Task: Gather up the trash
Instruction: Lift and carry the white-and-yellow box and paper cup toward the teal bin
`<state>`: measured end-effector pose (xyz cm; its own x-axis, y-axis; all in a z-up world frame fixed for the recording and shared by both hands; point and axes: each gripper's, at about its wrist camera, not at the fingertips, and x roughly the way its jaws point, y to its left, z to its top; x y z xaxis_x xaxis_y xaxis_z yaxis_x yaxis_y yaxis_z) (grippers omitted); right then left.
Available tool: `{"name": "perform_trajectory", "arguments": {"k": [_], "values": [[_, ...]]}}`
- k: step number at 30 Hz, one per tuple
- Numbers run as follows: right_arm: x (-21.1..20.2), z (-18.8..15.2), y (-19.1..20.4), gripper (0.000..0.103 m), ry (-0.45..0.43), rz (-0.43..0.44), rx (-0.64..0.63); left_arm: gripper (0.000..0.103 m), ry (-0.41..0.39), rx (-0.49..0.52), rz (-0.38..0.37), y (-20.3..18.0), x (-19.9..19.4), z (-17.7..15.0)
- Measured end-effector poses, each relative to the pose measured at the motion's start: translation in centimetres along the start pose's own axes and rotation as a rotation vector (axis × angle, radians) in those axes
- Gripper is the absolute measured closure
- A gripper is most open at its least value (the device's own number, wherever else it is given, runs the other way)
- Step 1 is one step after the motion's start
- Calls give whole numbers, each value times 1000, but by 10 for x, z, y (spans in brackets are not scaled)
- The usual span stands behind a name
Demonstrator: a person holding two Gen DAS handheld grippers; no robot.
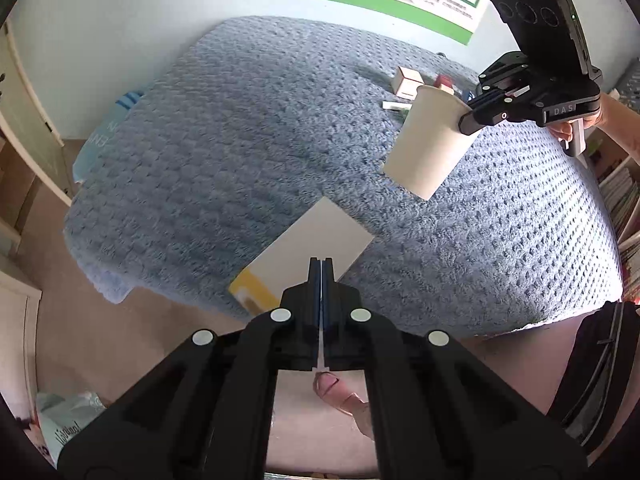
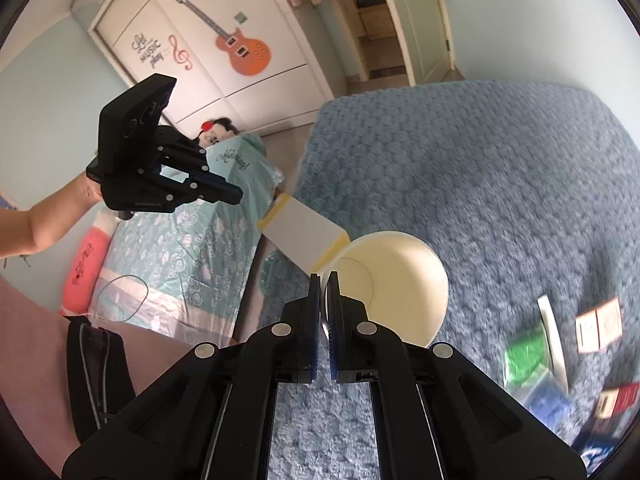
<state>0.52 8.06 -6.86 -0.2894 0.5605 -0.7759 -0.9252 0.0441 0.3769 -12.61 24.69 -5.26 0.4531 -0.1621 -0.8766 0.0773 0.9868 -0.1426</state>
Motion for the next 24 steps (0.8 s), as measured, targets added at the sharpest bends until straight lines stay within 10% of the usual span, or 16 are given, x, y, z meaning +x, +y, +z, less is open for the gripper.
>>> {"name": "perform_trajectory", "arguments": {"k": [9,11,12,15,24], "values": [[-10,-24,-15,94,-22,-38,76,98,14,36,-4,-13,15,8],[-6,-33,-20,89,2,-44,116,65,18,42,16,-14,19,9],[-5,-37,-22,68,11,-50,131,42,11,51,39,-15,20,9],[-6,-51,-23,39,-5,-72,148,27,-19,98,75,-20,20,10],[-2,-71,-39,35,27,-102,207,17,30,188,104,-25,50,15]]}}
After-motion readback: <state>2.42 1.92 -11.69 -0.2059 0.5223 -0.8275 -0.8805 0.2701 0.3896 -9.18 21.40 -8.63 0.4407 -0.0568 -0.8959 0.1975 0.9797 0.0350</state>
